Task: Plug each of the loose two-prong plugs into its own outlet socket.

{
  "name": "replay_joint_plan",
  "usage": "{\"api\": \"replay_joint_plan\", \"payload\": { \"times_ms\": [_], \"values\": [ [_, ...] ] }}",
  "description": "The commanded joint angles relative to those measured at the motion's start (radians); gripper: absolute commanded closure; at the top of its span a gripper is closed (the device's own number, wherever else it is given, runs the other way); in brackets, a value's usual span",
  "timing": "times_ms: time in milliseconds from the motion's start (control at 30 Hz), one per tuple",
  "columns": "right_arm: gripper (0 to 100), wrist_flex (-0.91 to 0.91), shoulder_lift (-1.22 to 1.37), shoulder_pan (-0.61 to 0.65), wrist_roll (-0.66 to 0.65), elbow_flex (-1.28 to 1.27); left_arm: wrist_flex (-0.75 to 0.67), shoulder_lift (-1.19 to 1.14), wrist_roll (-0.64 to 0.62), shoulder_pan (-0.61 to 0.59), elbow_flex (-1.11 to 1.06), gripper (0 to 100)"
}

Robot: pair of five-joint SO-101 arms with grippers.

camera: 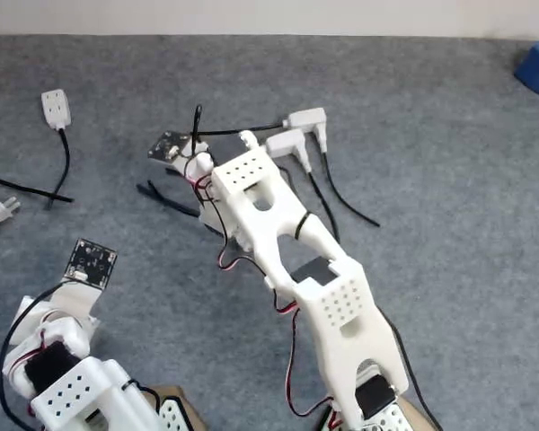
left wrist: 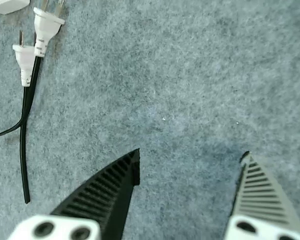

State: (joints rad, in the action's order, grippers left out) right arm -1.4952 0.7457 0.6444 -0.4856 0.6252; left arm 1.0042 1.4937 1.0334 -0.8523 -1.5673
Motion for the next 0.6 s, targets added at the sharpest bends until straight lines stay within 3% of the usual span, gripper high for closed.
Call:
{"api": "replay_joint_plan", "payload": {
  "times_ms": [0,233,367,567],
  "values": [
    [98.5,-0.004,-0.015,-0.015,-0.006,0.027,0.002,0.01,0.008,-0.012,0.015,70],
    [99.0,-0.004,-0.065,-0.015,-0.005,0.016,0.002,0.01,0.008,-0.01,0.012,70],
    [99.1,-0.002,-0.076,-0.016,0.061,0.027,0.002,0.01,0.008,-0.007,0.005,70],
    [99.1,-0.053,-0.222,-0.016,0.118,0.176,0.002,0.01,0.008,-0.002,-0.008,70]
  ]
}}
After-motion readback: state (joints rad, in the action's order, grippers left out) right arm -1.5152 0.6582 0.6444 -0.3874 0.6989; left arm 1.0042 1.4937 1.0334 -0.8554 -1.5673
